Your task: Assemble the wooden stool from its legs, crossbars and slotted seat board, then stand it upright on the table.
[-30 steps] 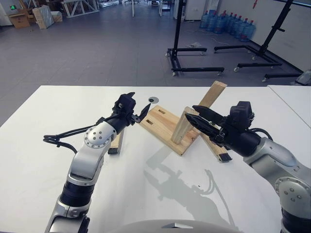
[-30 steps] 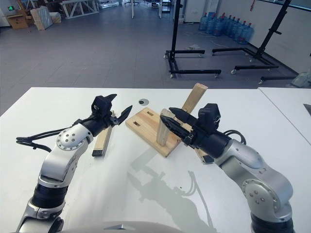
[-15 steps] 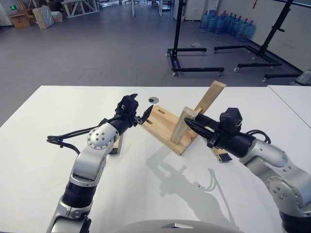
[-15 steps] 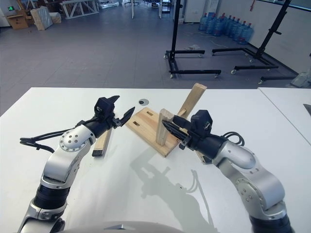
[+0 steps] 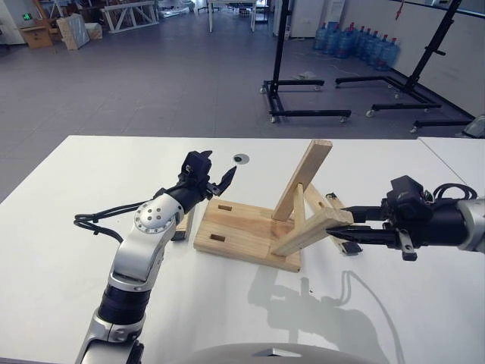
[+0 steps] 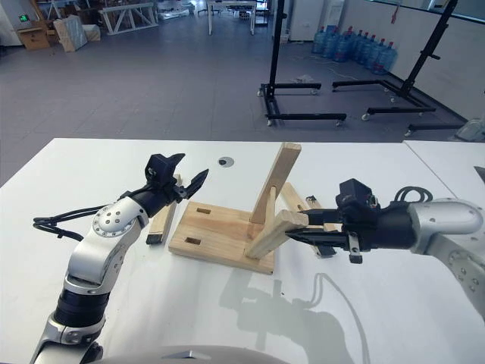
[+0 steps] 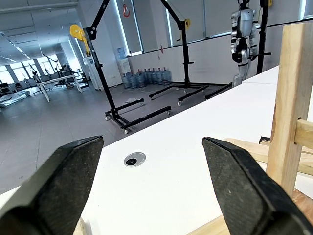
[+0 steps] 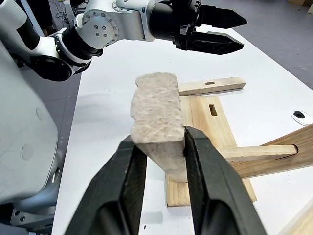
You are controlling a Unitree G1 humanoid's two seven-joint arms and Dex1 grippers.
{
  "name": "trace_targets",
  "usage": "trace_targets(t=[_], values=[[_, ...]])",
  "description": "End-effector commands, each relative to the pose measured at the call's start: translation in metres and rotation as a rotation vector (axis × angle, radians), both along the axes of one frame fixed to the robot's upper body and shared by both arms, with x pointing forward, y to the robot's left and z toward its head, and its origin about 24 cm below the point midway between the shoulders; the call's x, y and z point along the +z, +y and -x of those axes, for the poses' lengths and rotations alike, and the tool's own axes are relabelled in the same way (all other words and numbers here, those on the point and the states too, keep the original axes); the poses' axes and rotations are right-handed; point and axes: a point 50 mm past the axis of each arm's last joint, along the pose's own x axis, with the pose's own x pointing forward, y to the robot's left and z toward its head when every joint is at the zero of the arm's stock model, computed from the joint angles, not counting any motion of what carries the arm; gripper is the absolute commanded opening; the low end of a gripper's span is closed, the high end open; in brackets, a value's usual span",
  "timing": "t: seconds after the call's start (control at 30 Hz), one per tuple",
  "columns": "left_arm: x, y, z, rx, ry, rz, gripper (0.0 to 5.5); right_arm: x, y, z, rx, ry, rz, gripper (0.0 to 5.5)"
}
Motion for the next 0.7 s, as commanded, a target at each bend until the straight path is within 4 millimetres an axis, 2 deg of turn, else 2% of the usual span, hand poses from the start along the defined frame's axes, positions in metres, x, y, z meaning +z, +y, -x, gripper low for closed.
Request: trace_targets(t=[0.03, 0.17, 0.2, 0.33, 0.37, 0.47, 0.6, 0.7], values=[[0.000, -0.003, -0.002, -0.016, 0.020, 0.012, 3.70, -0.024, 0.000, -0.007, -0.039, 0.089, 0.103, 1.01], [-0.003, -0.005, -0.001, -0.019, 0.029, 0.008, 3.70, -0.011, 0.011, -0.017, -0.035, 0.000, 0.027, 1.01], [-0.004, -0.005, -0.001, -0.017, 0.031, 0.006, 3.70, -0.010, 0.012, -0.021, -0.053, -0.030, 0.021, 1.35], [-0.003, -0.005, -0.002, -0.011, 0.024, 0.008, 3.70, -0.010, 0.013, -0.032, -0.124, -0.111, -0.004, 1.91], [-0.003, -0.005, -0.002, -0.011, 0.023, 0.006, 3.70, -0.010, 0.013, -0.036, -0.158, -0.145, -0.006, 2.13], [-0.004, -0.004, -0.002, -0.010, 0.023, -0.001, 3.70, -0.009, 0.008, -0.051, -0.295, -0.258, -0.013, 2.13], [-0.006, -0.005, -0.002, -0.019, 0.029, -0.017, 3.70, -0.003, -0.003, -0.081, -0.627, -0.457, -0.093, 2.13], [-0.007, -0.005, -0.003, -0.027, 0.030, -0.029, 3.70, -0.005, 0.003, -0.080, -0.702, -0.477, -0.193, 2.13]])
